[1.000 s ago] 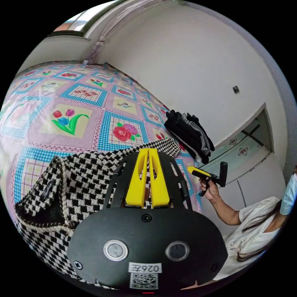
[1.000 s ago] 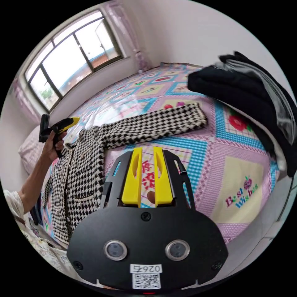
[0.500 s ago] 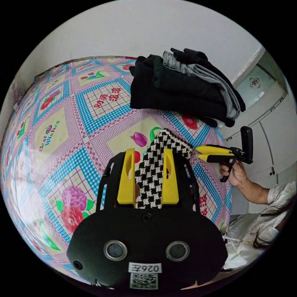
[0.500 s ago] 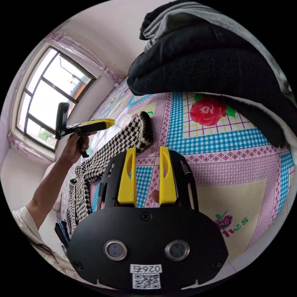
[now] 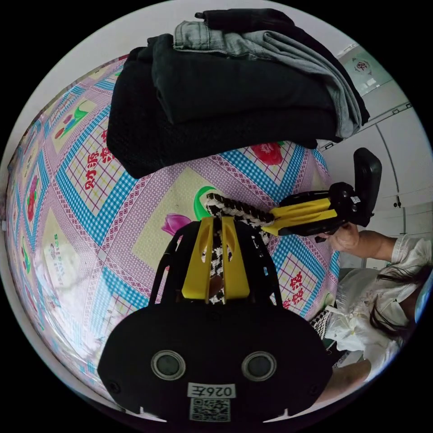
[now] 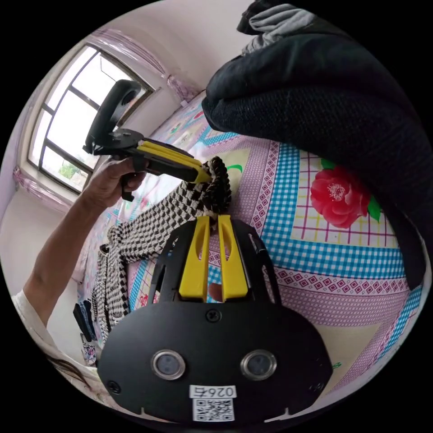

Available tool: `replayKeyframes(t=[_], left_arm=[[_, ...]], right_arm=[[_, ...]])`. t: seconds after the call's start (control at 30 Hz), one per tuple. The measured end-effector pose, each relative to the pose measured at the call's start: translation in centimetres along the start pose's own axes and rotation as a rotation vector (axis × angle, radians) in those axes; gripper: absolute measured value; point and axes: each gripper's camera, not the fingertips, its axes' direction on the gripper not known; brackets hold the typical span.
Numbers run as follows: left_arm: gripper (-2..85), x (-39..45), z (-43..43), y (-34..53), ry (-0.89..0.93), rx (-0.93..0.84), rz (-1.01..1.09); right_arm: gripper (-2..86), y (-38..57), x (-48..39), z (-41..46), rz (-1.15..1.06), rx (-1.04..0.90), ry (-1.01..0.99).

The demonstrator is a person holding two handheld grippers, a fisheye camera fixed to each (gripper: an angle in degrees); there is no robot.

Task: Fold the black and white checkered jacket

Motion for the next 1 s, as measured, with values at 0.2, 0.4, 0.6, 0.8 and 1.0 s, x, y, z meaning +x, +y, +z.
replayKeyframes(t=[0.2, 0.4, 0.6, 0.8, 1.0], left_arm=[[1.7, 1.2, -10.3, 5.7, 0.078, 0.227, 0.007], [1.4, 4.8, -21.4, 20.1, 0.149, 0.527, 0.040], [0.8, 11.0, -26.5, 39.9, 0.137, 0.733, -0.078], [0.5, 17.2, -24.1, 58.1, 0.119, 0.816, -0.383], [0.5, 19.3, -19.0, 69.4, 0.179, 0.783, -0.661]], right_arm=[[-1.0, 1.0, -1.7, -6.0, -0.047, 0.173, -0.169], [-1.1, 5.1, -9.2, -11.3, -0.271, 0.358, -0.390], [-1.3, 12.3, -20.3, -10.8, -0.588, 0.339, -0.578], [-1.4, 21.6, -30.3, -3.0, -0.799, 0.098, -0.673], [-1.4, 28.9, -34.9, 8.6, -0.824, -0.206, -0.678]])
